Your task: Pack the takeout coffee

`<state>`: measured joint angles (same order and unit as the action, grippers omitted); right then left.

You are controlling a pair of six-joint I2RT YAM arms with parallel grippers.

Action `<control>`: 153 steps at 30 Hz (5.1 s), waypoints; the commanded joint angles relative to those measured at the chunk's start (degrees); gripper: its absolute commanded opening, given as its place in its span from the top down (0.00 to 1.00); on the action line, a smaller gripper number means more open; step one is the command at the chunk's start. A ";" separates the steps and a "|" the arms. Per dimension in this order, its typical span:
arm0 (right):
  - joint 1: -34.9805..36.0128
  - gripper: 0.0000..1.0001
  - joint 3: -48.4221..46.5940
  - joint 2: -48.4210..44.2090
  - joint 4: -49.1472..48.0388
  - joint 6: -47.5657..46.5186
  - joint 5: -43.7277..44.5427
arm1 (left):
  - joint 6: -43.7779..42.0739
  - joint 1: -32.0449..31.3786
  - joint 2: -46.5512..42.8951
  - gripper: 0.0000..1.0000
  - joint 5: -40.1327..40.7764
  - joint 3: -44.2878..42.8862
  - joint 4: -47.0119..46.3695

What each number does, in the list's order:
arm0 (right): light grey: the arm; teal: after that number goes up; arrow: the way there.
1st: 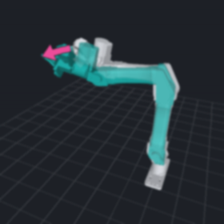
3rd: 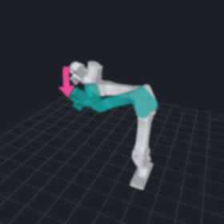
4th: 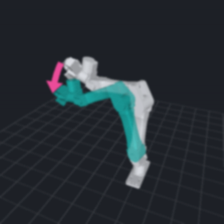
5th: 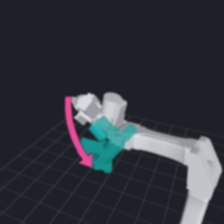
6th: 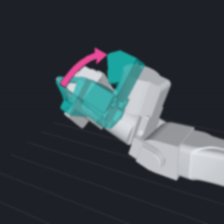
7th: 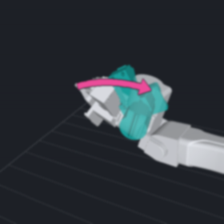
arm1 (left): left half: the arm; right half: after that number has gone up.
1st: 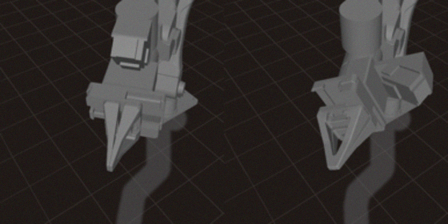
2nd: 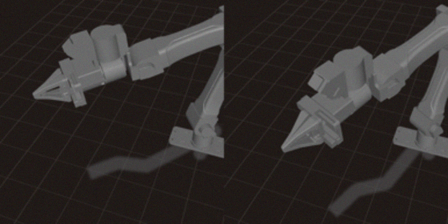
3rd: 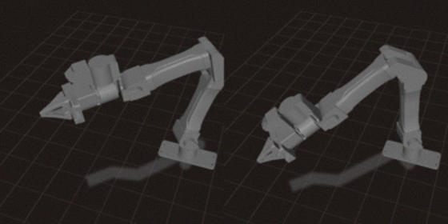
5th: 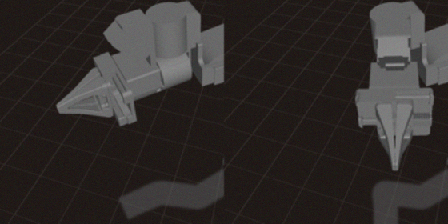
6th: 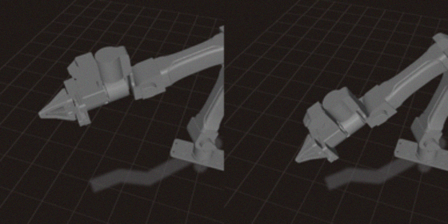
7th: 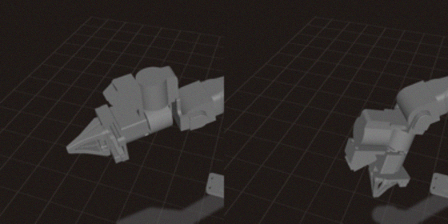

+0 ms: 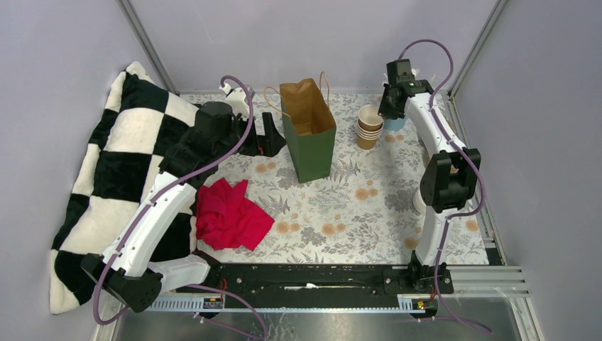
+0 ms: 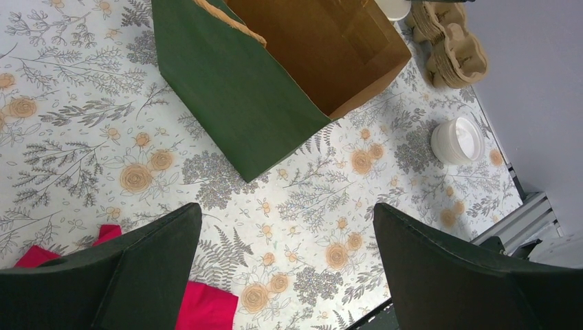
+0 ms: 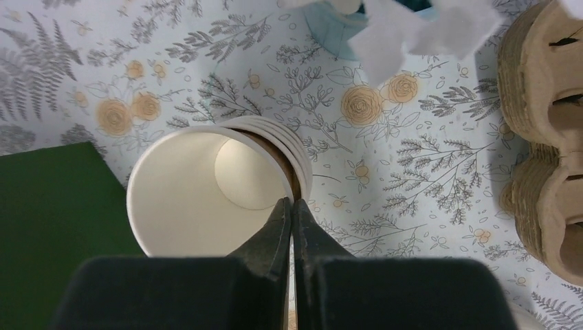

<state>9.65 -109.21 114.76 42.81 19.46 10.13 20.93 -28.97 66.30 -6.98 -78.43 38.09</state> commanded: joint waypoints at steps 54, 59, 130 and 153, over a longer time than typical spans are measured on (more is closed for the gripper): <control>36.14 0.83 63.13 -50.31 -15.18 3.40 -0.82 | 30.43 -0.20 -9.96 0.01 -9.43 22.47 -14.68; 36.02 0.54 56.42 -53.19 -6.51 5.52 5.19 | 28.66 -0.14 -9.29 0.01 -9.50 21.44 -13.44; -3.01 1.00 36.99 -45.02 -1.34 11.92 -42.53 | 17.96 -5.62 4.42 0.03 -19.87 4.70 -11.51; 6.25 1.00 35.89 -47.39 0.51 51.73 -28.58 | 11.85 -32.27 18.85 0.15 17.09 -12.92 -9.22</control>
<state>15.81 -71.64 67.77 38.17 65.71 -24.91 35.44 -59.44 83.55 4.80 -86.89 29.93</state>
